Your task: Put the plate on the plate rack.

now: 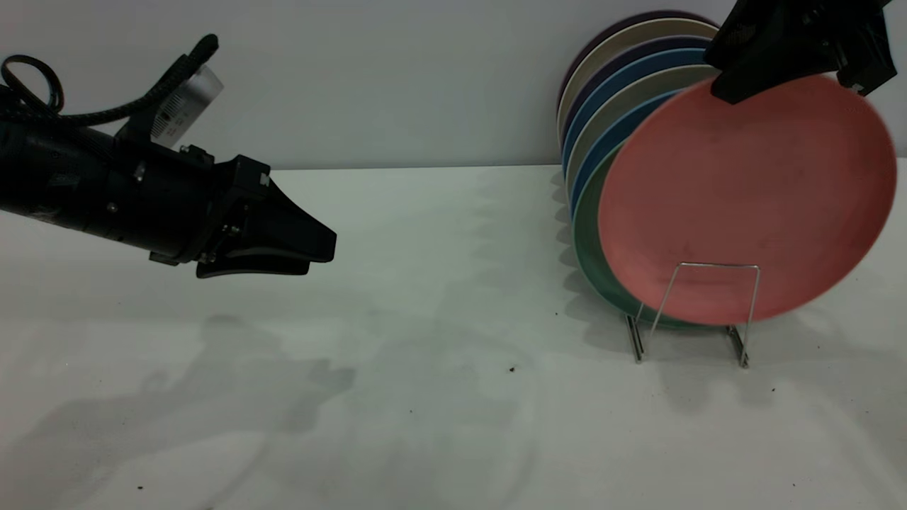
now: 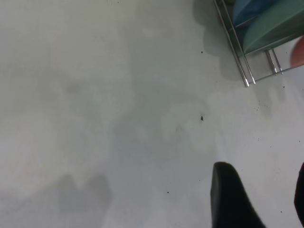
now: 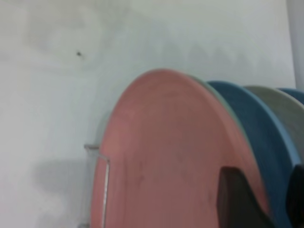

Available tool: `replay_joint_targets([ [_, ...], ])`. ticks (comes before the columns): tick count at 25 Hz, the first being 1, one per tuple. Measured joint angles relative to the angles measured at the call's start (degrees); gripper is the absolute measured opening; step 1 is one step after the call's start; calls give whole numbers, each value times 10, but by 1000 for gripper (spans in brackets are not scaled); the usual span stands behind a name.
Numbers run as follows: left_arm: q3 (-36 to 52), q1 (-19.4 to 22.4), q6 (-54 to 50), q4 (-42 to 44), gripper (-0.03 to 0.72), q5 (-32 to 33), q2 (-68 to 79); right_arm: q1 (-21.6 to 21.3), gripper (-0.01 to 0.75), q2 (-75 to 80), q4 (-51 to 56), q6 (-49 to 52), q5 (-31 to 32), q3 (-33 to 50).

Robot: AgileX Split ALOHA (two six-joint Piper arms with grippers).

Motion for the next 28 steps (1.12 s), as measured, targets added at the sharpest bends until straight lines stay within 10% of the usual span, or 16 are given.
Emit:
replay_joint_targets([
  [12, 0, 0, -1, 0, 369, 0, 0, 0, 292, 0, 4, 100, 49, -1],
  [19, 0, 19, -61, 32, 369, -43, -2, 0, 294, -23, 21, 526, 67, -12],
  [28, -3, 81, -410, 405, 369, -68, -94, 0, 294, -40, -167, 892, 191, -25],
])
